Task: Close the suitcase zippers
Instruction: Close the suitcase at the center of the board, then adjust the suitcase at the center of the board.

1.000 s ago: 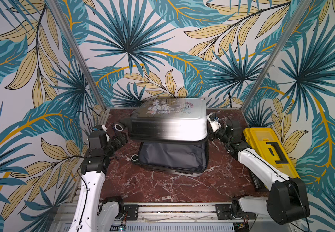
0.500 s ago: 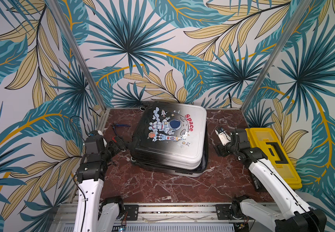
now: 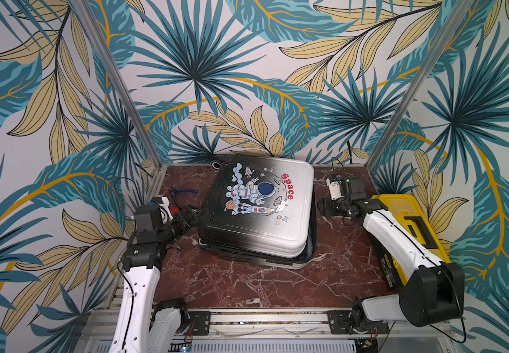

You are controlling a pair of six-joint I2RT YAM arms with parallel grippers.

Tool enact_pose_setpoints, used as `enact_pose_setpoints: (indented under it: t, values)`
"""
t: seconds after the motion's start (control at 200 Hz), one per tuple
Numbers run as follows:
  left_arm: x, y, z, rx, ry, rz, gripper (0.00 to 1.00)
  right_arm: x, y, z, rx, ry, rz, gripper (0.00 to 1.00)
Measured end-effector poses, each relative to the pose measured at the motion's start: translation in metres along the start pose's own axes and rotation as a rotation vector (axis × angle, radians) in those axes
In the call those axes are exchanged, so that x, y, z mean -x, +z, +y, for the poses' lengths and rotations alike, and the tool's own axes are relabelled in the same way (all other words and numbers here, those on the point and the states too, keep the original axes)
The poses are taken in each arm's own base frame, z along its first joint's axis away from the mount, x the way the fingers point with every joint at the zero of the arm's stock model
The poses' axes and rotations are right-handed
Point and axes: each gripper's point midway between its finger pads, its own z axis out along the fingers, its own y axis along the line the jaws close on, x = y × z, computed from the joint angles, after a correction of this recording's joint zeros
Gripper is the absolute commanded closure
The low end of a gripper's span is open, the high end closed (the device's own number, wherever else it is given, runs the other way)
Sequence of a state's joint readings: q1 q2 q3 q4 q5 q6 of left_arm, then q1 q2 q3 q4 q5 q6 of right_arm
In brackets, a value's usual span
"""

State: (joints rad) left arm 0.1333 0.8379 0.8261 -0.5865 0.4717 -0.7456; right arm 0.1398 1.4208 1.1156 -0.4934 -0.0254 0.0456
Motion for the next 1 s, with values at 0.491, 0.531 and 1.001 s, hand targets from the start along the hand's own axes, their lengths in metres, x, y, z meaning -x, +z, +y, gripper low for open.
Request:
enact_pose_setpoints:
  t: [0.491,0.531,1.001]
  values:
    - [-0.017,0.036,-0.003,-0.02,-0.024,0.09,0.01,-0.023,0.06,0.03,0.168,0.317,0.103,0.76]
    - [-0.015,0.04,-0.003,-0.018,-0.024,0.088,0.01,-0.022,0.06,0.033,0.18,0.335,0.093,0.82]
    - [0.003,0.113,-0.043,-0.037,0.029,0.206,0.0,-0.072,0.013,0.001,-0.049,0.518,-0.008,1.0]
